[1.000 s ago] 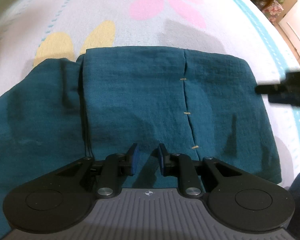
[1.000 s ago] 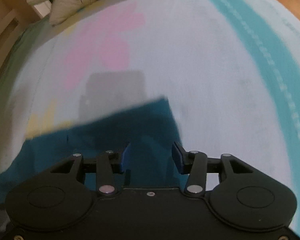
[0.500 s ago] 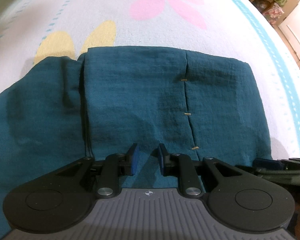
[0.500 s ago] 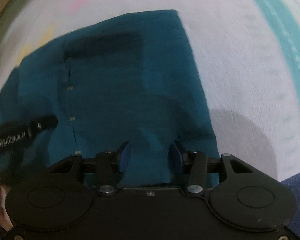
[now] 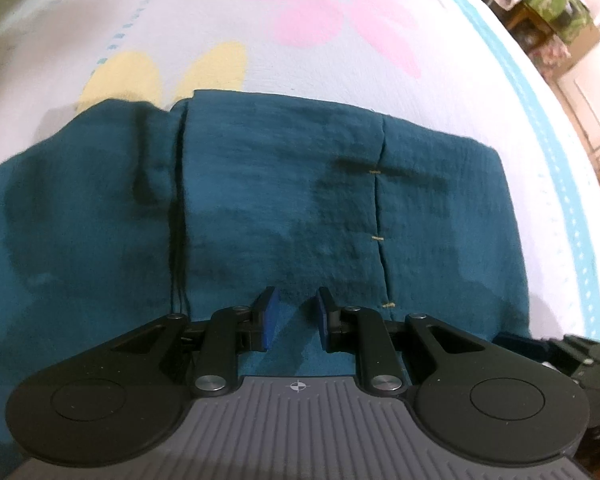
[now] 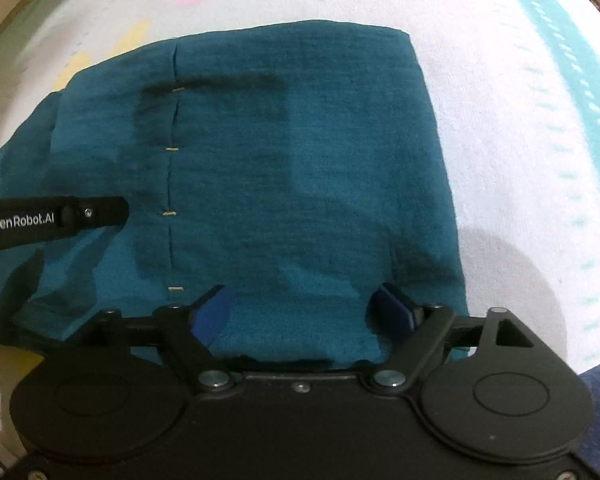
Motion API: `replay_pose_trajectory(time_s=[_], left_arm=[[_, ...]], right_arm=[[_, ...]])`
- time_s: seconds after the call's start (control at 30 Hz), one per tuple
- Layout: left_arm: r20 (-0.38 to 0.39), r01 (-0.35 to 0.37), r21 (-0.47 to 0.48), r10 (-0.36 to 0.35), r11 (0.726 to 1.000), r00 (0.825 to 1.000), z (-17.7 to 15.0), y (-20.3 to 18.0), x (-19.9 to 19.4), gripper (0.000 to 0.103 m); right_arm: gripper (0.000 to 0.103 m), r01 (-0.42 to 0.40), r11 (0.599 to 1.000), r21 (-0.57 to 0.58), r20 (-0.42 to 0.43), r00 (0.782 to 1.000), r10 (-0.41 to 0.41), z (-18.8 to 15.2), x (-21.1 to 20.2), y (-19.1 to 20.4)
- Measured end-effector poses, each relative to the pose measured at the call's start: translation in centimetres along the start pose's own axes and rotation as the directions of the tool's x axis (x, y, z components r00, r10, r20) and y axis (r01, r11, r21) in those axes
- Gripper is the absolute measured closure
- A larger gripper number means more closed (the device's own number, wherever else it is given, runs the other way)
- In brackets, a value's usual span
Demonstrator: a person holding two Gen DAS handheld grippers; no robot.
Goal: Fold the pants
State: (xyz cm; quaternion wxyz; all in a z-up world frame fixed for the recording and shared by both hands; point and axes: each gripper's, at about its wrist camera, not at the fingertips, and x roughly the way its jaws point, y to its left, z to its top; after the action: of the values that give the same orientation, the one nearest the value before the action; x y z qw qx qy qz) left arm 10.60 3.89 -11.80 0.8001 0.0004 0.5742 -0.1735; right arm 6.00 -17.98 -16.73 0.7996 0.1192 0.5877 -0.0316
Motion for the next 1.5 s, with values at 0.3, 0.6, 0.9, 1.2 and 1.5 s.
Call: replay_pose_trajectory(time_s=[0.3, 0.6, 0.9, 1.2, 1.5], left_arm=[[0.002, 0.007, -0.040, -0.007, 0.999, 1.000, -0.3, 0.9, -0.7, 0.083], [0.050, -0.153, 0.007, 0.152, 0.988, 0.987, -1.3, -0.5, -2.3, 0.083], [0.229, -0.398, -0.138, 0.420, 0.907, 0.878, -1.5, 0.3, -7.9, 0.083], [0.322, -0.388, -0.256, 0.456, 0.886, 0.829, -0.4, 2.8, -15.3, 0.083], [0.304, -0.413, -0.264, 0.481, 0.872, 0.822, 0.8, 8.1, -22.3, 0.082]], right_arm=[[0.000, -0.042, 0.999, -0.025, -0.015, 0.999, 0.042, -0.6, 0.5, 0.5], [0.000, -0.045, 0.998, -0.035, -0.018, 0.999, 0.045, -0.7, 0.2, 0.2], [0.000, -0.063, 0.998, -0.024, -0.017, 0.998, 0.063, -0.6, 0.0, -0.3], [0.008, -0.089, 0.996, -0.030, -0.004, 0.996, 0.089, -1.0, -0.5, -0.9], [0.031, -0.144, 0.990, 0.003, 0.069, 0.987, 0.144, -1.6, -2.4, -2.0]])
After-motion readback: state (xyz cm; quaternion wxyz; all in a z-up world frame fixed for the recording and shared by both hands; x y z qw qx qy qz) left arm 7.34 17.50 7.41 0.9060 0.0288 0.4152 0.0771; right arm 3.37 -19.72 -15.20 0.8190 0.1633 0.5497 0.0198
